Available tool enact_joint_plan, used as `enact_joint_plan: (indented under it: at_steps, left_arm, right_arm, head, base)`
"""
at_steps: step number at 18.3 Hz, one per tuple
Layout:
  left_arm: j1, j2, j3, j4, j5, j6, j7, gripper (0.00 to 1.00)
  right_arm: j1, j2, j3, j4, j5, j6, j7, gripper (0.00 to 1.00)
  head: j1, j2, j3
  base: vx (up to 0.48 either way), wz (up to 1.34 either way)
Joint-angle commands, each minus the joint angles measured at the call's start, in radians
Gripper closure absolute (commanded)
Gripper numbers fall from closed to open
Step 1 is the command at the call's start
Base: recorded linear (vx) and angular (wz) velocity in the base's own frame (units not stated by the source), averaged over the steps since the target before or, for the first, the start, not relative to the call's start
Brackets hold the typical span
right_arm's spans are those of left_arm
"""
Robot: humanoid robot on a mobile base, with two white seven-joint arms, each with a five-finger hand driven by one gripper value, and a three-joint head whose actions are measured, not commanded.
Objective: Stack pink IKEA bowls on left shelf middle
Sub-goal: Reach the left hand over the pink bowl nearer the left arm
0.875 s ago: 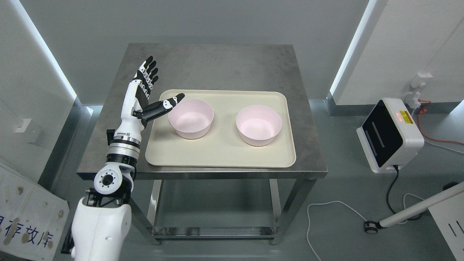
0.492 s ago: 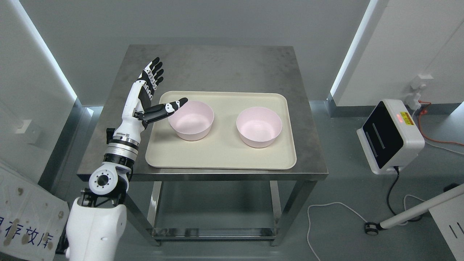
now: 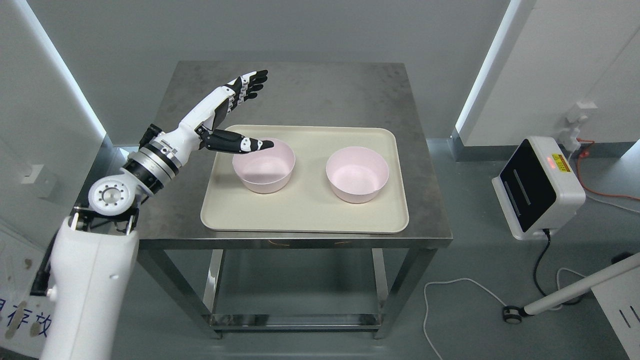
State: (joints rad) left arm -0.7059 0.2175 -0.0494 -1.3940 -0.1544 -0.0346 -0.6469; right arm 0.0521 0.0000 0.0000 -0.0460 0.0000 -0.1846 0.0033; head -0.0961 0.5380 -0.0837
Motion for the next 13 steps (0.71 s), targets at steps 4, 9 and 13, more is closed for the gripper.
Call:
enact_joint_plan:
  at_steps: [4,9,13]
  left_arm:
    - [-0.153,0.151,-0.162,0.257,-0.27,0.002,-0.063,0.08]
    - [-0.161,0.047,-0.187,0.265,-0.277,0.169,-0.082,0.14]
    - [-0.161,0.013,-0.191,0.263,-0.275,0.171,-0.099,0.23]
  right_arm:
    - [0.0,-0.017,-0.009,0.0,0.008,-0.001,0.0,0.0]
    - [0.0,-0.017,-0.009,0.0,0.008,-0.001,0.0,0.0]
    - [0.0,-0.017,-0.009,0.0,0.008,-0.001,0.0,0.0]
  head:
    - [0.0,0.0,0.0]
    - [0.0,0.0,0.0]
    - [0.0,0.0,0.0]
  base:
    - [0.0,0.0]
    - [0.0,0.0]
    - [0.0,0.0]
